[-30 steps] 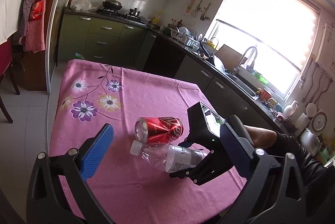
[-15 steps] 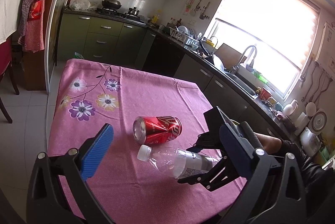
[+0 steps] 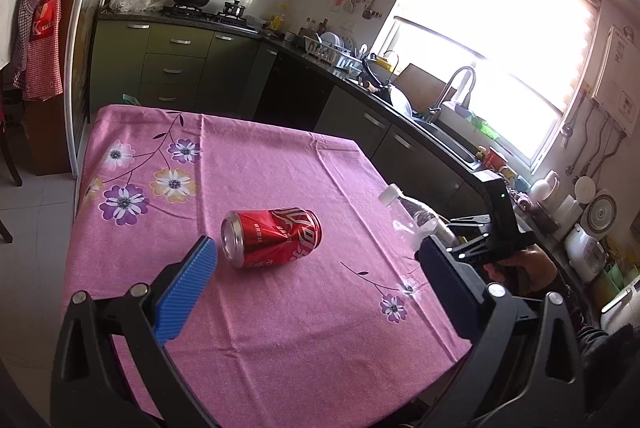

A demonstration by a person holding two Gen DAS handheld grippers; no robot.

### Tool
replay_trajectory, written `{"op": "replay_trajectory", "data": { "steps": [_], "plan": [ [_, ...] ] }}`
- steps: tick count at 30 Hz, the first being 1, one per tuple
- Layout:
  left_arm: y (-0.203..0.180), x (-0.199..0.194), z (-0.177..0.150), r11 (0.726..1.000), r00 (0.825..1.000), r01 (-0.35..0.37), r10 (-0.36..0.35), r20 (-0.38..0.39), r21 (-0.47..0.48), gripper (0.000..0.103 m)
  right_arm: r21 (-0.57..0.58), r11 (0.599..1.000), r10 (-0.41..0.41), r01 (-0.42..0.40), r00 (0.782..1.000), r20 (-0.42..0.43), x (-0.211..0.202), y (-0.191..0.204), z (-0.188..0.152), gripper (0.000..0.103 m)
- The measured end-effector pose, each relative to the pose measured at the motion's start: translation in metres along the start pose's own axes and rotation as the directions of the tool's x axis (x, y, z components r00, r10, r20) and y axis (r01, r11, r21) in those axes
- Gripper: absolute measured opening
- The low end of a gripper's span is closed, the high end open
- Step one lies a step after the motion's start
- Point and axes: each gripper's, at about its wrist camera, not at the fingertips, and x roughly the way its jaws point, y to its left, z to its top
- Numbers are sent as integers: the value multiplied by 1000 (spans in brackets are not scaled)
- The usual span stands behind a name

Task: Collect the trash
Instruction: 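Carry the water bottle over the bin and open the right gripper, then grasp the red cola can with the left gripper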

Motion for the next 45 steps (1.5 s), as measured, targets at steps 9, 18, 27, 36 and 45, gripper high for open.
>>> {"op": "replay_trajectory", "data": {
  "steps": [9, 18, 27, 36, 45],
  "plan": [
    [-12, 18, 0, 999, 999, 31, -30, -32, 15, 96, 536, 817, -238, 213, 971, -23, -39, -195, -68, 65],
    [-20, 22, -1, 999, 998, 39, -37, -52, 37, 96, 683, 656, -327, 322, 936, -127, -16, -279, -99, 65],
    [-21, 23, -3, 998, 998, 47, -44, -55, 48, 96, 701, 626, -407, 343, 910, -82, -34, -270, -106, 78],
    [-18, 40, -12, 998, 994, 37, -33, -102, 43, 96, 617, 744, -383, 255, 920, 81, -59, -175, -106, 78],
    [-26, 80, -5, 983, 987, 42, -13, -159, 177, 96, 529, 835, -290, 149, 937, 194, -62, -100, -109, 79]
  ]
}}
